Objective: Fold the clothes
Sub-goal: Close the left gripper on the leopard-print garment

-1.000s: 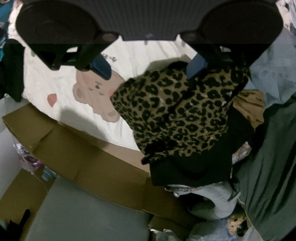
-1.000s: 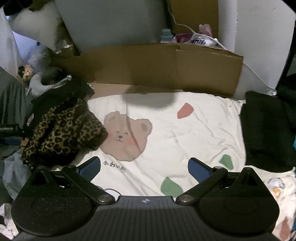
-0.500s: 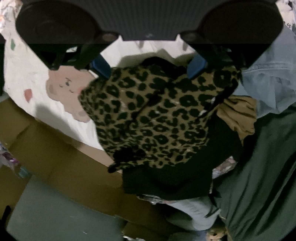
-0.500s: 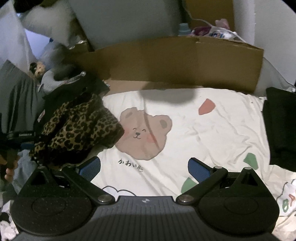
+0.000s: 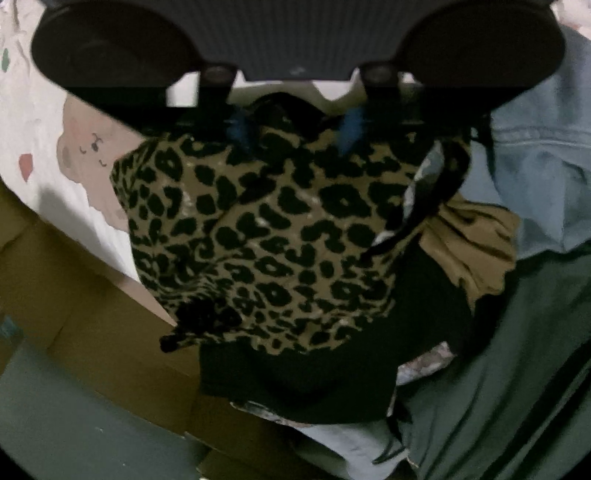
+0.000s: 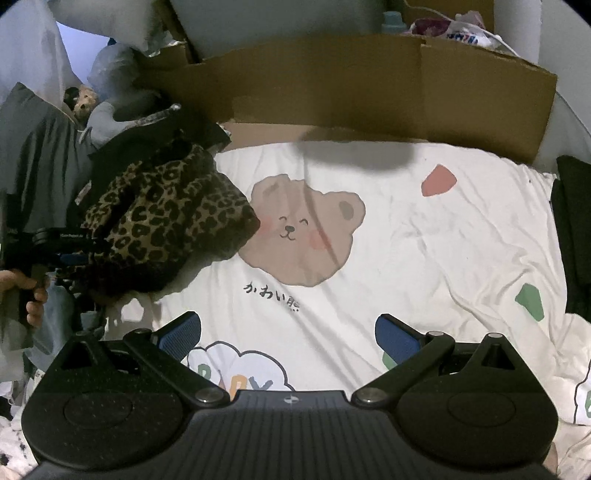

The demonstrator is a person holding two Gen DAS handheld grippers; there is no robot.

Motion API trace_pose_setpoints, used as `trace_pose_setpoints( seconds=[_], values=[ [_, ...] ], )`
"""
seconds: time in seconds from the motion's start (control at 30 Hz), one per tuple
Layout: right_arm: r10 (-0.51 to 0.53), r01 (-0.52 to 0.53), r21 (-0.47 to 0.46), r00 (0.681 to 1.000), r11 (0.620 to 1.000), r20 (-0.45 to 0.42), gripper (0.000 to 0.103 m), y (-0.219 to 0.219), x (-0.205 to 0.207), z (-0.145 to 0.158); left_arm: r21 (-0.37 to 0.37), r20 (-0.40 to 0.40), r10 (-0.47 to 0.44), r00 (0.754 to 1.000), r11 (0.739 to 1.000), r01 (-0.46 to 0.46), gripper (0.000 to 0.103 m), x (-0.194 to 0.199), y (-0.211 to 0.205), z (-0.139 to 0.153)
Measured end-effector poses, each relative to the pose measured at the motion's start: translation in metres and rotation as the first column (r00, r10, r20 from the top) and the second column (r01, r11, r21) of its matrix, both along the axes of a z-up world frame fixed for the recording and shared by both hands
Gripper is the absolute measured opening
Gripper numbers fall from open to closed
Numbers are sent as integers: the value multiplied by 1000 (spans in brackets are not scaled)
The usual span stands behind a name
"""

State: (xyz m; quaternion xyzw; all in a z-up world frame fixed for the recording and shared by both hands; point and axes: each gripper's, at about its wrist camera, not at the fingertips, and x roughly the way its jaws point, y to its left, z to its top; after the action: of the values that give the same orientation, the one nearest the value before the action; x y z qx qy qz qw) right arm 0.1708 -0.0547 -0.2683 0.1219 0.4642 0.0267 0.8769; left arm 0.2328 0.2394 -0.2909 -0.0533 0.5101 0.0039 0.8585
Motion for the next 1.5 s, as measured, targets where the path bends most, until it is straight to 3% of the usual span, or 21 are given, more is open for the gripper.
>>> trace_pose_setpoints(
  seconds=[0.07,0.4,0.6,0.63,0.7,0.73,0.77,1.1,1.2,1.23,1.27,1.3,1.37,1.5],
  values=[
    [1,-1,4,1000,1000,-5,103,0,-1,-2,-18,7,-9,1000,1000,9,0,-4,0,0],
    [3,-3,60,1000,998,-6,103,-3,-1,-10,-119,85,-65,994,990,75,0,-27,-11,27],
    [28,-26,81,999,996,-20,103,1,4,-20,-34,113,-28,993,999,32,2,-27,2,24],
    [30,-28,87,999,996,-19,103,2,5,-21,-19,118,-22,993,1000,25,9,-27,4,24],
    [35,-33,99,999,995,-16,103,4,7,-23,10,128,-11,992,1000,9,47,-27,9,23],
    [37,-36,106,999,994,-11,103,5,9,-24,25,133,-5,991,1000,1,78,-28,11,22],
    [39,-37,107,999,994,-12,103,7,9,-25,40,138,1,990,999,-6,91,-28,13,22],
    [58,-52,78,995,996,-77,103,12,-1,-36,-22,113,35,993,999,-33,91,-21,37,0],
    [47,-39,81,995,996,-93,103,10,-5,-41,-41,104,44,994,998,-40,72,-19,44,-7],
    [45,-36,86,994,996,-103,103,10,-5,-43,-48,101,48,994,998,-43,50,-18,46,-9],
    [44,-33,92,993,995,-113,103,10,-6,-45,-58,91,56,994,997,-51,17,-18,47,-11],
    [39,-26,105,992,994,-124,103,9,-6,-46,-69,79,66,995,996,-61,2,-19,48,-12],
    [34,-19,121,992,993,-122,103,8,-5,-45,-118,78,100,992,989,-90,1,-24,52,-13],
    [33,-20,122,994,992,-109,103,10,2,-41,-175,90,74,993,983,-57,1,-36,40,-4]
  ],
)
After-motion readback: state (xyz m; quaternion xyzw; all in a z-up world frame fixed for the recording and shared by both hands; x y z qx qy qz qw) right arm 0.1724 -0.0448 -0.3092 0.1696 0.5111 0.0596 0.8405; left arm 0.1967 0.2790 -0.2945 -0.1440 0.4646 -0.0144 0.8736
